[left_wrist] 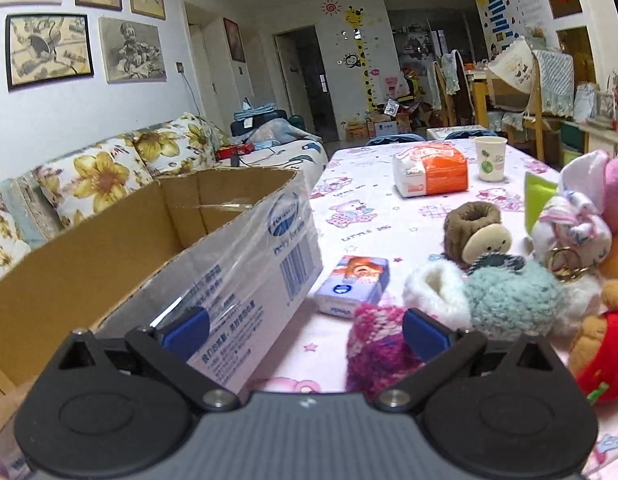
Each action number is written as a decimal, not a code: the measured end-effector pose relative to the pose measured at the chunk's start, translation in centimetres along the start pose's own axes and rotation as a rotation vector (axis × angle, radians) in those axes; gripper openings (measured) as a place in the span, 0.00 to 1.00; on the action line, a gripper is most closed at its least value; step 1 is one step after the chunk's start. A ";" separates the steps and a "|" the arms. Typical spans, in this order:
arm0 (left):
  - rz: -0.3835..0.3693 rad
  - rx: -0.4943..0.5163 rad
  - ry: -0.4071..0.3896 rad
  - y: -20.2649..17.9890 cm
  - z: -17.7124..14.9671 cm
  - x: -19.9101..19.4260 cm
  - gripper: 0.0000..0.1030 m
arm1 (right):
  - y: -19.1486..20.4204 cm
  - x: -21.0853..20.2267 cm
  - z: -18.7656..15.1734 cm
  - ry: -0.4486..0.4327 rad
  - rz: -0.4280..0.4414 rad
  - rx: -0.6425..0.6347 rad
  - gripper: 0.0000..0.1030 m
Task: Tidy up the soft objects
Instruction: 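Move the left tool toward the pink knitted pouch, then close the left tool on the pink knitted pouch, then drop the pink pouch into the cardboard box with left while right carries the red strawberry plush there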
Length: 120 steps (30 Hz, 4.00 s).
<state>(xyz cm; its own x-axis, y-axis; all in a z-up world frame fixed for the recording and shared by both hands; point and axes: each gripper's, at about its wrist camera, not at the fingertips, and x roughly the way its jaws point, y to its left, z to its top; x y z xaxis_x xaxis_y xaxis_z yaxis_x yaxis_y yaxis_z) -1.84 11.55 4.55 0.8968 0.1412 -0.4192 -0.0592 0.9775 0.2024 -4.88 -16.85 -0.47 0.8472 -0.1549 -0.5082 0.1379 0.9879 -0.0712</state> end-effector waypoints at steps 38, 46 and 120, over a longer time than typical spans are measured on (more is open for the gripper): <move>0.020 -0.074 -0.075 4.7 0.8 -17.0 0.99 | 8.8 -16.6 2.4 -0.062 0.237 -0.048 1.00; 0.076 -0.128 -0.106 7.8 0.5 -19.4 0.99 | 12.2 -20.7 3.0 -0.093 0.316 -0.104 1.00; -0.303 -0.156 0.102 -0.2 0.2 0.2 0.36 | 7.4 0.0 2.0 0.072 0.230 0.104 1.00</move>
<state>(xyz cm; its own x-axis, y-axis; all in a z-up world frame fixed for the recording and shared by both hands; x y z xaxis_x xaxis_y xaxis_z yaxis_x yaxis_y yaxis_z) -1.55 11.32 4.55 0.8362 -0.1517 -0.5271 0.1295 0.9884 -0.0789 -2.86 -9.51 0.76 0.8241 0.0787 -0.5610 0.0010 0.9901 0.1404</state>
